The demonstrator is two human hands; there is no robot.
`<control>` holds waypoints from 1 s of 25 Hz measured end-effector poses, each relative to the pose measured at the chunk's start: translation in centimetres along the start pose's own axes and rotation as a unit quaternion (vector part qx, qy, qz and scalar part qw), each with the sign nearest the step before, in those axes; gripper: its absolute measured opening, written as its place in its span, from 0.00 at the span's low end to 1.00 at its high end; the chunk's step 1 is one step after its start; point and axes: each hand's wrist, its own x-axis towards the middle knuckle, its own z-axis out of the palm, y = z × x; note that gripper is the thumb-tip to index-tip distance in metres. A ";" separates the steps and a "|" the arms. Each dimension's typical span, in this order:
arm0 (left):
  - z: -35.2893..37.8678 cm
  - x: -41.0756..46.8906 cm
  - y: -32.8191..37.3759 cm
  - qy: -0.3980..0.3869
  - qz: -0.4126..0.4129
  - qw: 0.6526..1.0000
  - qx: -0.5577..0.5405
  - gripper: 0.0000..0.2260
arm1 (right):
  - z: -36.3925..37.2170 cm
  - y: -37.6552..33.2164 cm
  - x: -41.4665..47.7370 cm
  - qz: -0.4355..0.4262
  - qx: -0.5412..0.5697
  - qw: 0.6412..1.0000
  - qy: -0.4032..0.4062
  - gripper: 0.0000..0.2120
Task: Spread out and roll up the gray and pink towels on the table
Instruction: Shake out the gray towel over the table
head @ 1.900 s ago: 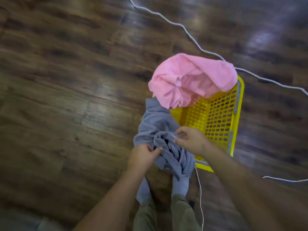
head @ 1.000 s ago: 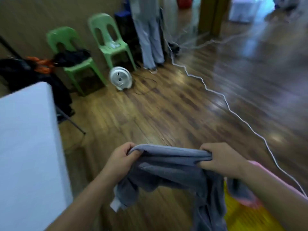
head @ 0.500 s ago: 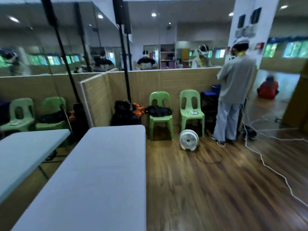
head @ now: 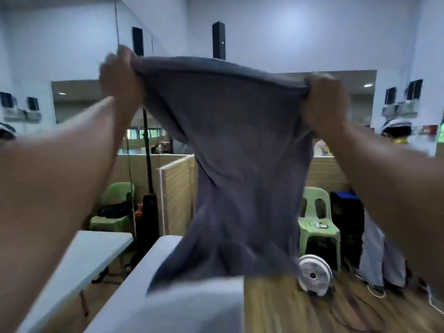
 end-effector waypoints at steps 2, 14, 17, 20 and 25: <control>0.3 9.7 -4.4 0.022 0.032 0.994 0.101 0.10 | -0.2 -2.5 3.0 -0.019 -0.020 0.999 0.020 0.09; 8.5 -8.3 -42.4 -0.444 0.160 0.839 0.269 0.12 | 16.9 -8.6 -26.3 -0.016 -0.152 0.921 -0.359 0.05; 6.0 -16.0 -50.0 -0.502 0.130 0.818 0.249 0.10 | 17.9 -7.3 -35.1 -0.017 -0.177 0.882 -0.436 0.03; 2.3 -22.0 -54.2 -0.544 0.098 0.804 0.218 0.14 | 16.4 -5.4 -42.1 0.013 -0.190 0.846 -0.498 0.09; -4.3 -31.8 -56.1 -0.590 0.082 0.783 0.179 0.18 | 9.3 -5.3 -50.9 0.019 -0.187 0.814 -0.550 0.03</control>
